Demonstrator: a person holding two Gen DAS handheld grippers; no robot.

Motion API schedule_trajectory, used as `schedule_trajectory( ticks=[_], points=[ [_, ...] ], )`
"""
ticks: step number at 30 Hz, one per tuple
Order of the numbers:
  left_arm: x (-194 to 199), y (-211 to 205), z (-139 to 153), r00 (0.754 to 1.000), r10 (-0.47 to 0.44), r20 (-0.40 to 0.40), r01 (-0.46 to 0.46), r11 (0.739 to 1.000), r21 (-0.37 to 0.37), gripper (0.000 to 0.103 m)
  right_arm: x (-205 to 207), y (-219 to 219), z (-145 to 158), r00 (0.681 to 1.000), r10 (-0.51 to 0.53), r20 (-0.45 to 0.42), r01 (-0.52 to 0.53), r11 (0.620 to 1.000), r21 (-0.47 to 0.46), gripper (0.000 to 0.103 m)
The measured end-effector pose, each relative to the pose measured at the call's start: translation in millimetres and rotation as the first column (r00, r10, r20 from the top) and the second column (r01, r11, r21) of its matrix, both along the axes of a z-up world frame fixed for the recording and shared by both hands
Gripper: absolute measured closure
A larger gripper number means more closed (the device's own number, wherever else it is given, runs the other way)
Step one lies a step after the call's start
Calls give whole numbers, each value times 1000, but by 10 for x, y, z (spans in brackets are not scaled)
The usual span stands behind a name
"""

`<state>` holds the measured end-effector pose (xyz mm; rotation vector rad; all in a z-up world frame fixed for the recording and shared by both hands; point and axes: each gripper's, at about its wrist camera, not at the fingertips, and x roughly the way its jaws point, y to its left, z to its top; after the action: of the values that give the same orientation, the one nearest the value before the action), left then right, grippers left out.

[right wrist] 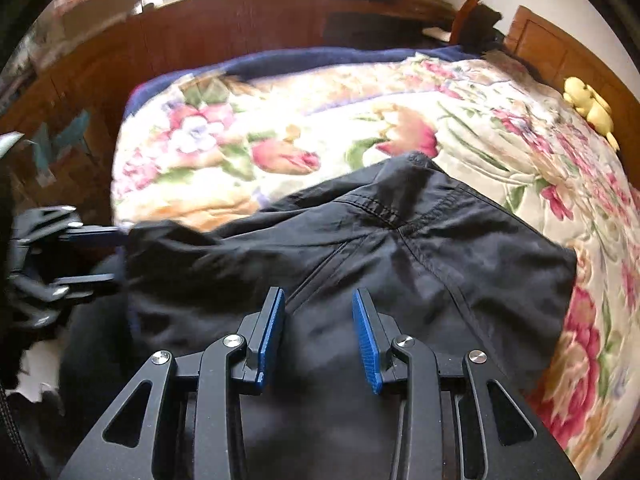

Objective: Fold large clothes
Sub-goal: 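Release and smooth the folded jacket bundle with the right tool, then grasp the black jacket bundle with the left tool while the right tool presses it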

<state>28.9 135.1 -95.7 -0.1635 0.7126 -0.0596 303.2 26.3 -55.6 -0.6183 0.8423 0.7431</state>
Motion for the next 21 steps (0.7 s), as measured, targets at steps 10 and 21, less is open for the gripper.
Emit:
schedule_trajectory(
  ticks=[10,21],
  points=[
    [63,-53,-71,1000,-16,-4,16,1000,-15,61,212,-97,83,998,-62,29,62,998,4,66],
    [140,-116,-85,999,-29,-16,29,1000,-3,61,405,-923,286,951,-290,109,288,957,35,66]
  ],
)
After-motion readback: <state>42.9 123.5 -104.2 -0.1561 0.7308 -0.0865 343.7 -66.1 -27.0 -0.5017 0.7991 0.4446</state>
